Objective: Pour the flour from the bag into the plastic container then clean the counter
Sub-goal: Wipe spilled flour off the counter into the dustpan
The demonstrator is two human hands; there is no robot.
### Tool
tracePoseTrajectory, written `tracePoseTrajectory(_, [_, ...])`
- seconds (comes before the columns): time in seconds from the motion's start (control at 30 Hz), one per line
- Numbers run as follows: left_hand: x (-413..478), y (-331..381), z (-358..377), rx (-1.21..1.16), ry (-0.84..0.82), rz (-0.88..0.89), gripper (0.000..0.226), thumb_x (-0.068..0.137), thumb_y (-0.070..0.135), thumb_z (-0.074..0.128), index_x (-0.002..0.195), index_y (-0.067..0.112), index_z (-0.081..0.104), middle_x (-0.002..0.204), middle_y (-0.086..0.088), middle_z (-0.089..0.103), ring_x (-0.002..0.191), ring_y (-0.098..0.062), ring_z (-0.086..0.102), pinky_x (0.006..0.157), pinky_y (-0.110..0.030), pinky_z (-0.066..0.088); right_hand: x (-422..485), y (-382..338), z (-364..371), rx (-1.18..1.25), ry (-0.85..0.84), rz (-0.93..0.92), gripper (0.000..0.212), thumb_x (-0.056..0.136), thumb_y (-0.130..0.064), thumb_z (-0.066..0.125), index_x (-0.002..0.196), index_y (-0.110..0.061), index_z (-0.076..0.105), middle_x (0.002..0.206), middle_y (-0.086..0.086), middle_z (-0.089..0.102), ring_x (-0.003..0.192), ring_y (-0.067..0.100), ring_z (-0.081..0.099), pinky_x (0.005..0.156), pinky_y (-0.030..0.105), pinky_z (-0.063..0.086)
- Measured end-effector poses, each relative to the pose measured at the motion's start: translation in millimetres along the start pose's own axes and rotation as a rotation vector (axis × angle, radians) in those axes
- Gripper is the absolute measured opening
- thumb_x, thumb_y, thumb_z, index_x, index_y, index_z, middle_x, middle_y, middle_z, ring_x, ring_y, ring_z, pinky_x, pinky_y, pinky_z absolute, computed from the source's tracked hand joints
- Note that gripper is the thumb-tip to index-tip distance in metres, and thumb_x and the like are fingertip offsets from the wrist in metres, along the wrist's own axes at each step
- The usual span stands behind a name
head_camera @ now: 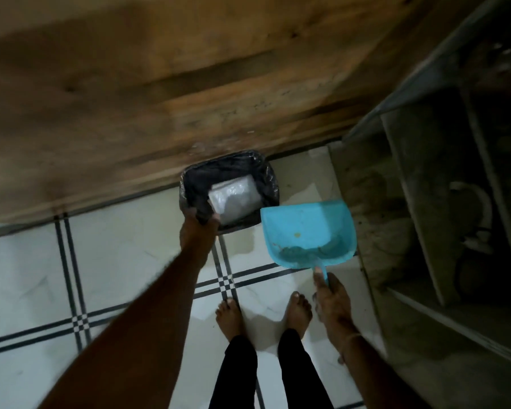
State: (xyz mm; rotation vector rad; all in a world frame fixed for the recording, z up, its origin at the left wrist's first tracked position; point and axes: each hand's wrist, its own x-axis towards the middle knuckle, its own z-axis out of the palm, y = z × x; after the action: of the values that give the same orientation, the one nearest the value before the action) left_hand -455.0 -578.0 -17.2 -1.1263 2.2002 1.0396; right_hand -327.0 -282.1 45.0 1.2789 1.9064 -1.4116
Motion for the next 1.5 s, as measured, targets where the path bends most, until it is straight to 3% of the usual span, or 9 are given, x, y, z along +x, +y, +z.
tracePoseTrajectory(0.13, [-154, 94, -64, 0.319, -0.037, 0.223, 0.064, 0.094, 0.049, 0.067, 0.148, 0.022, 0.046, 0.142, -0.01, 0.06, 0.129, -0.034, 0.057, 0.103, -0.045, 0.049, -76, -39, -36, 0.163, -0.029, 0.066, 0.026, 0.104, -0.025, 0.064, 0.08, -0.015, 0.058, 0.057, -0.005, 0.055, 0.043, 0.001, 0.05, 0.042, 0.017, 0.043])
tracePoseTrajectory(0.23, [-219, 127, -90, 0.511, -0.111, 0.409, 0.071, 0.093, 0.056, 0.064, 0.151, 0.019, 0.043, 0.147, -0.013, 0.056, 0.133, -0.035, 0.053, 0.103, -0.047, 0.049, -138, -56, -75, 0.116, -0.07, 0.052, 0.027, 0.104, -0.014, 0.063, 0.077, -0.011, 0.06, 0.064, 0.007, 0.057, 0.052, 0.011, 0.051, 0.048, 0.022, 0.043])
tracePoseTrajectory(0.3, [-261, 145, -106, 0.589, -0.132, 0.562, 0.074, 0.094, 0.055, 0.063, 0.154, 0.017, 0.04, 0.149, -0.016, 0.054, 0.135, -0.038, 0.051, 0.106, -0.05, 0.047, -178, -67, -104, 0.161, -0.05, 0.049, 0.023, 0.104, -0.01, 0.061, 0.081, -0.011, 0.061, 0.063, 0.003, 0.055, 0.047, 0.004, 0.05, 0.045, 0.016, 0.041])
tracePoseTrajectory(0.5, [-364, 194, -124, 0.635, -0.231, 0.884, 0.074, 0.096, 0.049, 0.065, 0.157, 0.016, 0.04, 0.152, -0.016, 0.051, 0.139, -0.036, 0.047, 0.109, -0.047, 0.038, -278, -71, -168, 0.301, 0.061, 0.003, 0.043, 0.103, -0.044, 0.062, 0.08, -0.008, 0.062, 0.055, 0.0, 0.048, 0.039, 0.006, 0.041, 0.04, 0.02, 0.034])
tracePoseTrajectory(0.97, [-533, 321, -26, 0.776, -0.399, 1.33, 0.077, 0.099, 0.052, 0.058, 0.16, 0.016, 0.029, 0.162, -0.017, 0.034, 0.149, -0.037, 0.033, 0.117, -0.05, 0.033, -342, -42, -265, 0.812, 0.203, 0.021, 0.043, 0.101, -0.049, 0.062, 0.082, -0.011, 0.059, 0.053, -0.006, 0.045, 0.041, 0.007, 0.035, 0.04, 0.02, 0.03])
tracePoseTrajectory(1.13, [-539, 352, 10, 0.777, -0.347, 1.318, 0.063, 0.107, 0.04, 0.048, 0.159, 0.008, 0.032, 0.158, -0.023, 0.038, 0.145, -0.041, 0.035, 0.116, -0.05, 0.033, -337, -36, -280, 0.777, 0.239, -0.026, 0.065, 0.077, -0.079, 0.068, 0.079, -0.015, 0.058, 0.053, -0.007, 0.046, 0.043, 0.009, 0.035, 0.043, 0.022, 0.027])
tracePoseTrajectory(1.3, [-530, 400, 35, 0.888, -0.132, 1.447, 0.06, 0.103, 0.033, 0.054, 0.153, 0.005, 0.036, 0.154, -0.025, 0.037, 0.139, -0.041, 0.037, 0.113, -0.053, 0.037, -339, -39, -279, 0.86, 0.26, 0.0, 0.09, 0.047, -0.096, 0.072, 0.081, -0.014, 0.058, 0.056, -0.006, 0.042, 0.044, 0.008, 0.033, 0.042, 0.022, 0.027])
tracePoseTrajectory(1.4, [-519, 431, 56, 0.969, -0.081, 1.506, 0.063, 0.102, 0.042, 0.054, 0.153, 0.01, 0.037, 0.149, -0.023, 0.039, 0.133, -0.039, 0.039, 0.105, -0.052, 0.042, -341, -45, -271, 0.824, 0.327, 0.023, 0.086, 0.053, -0.096, 0.069, 0.079, -0.015, 0.057, 0.056, -0.007, 0.043, 0.045, 0.007, 0.035, 0.043, 0.021, 0.029])
tracePoseTrajectory(1.5, [-506, 450, 76, 1.064, -0.092, 1.58, 0.068, 0.102, 0.052, 0.049, 0.155, 0.013, 0.033, 0.149, -0.024, 0.038, 0.131, -0.039, 0.039, 0.103, -0.05, 0.041, -342, -55, -258, 0.845, 0.374, 0.045, 0.064, 0.082, -0.076, 0.067, 0.081, -0.013, 0.056, 0.058, -0.005, 0.041, 0.046, 0.009, 0.033, 0.041, 0.021, 0.027])
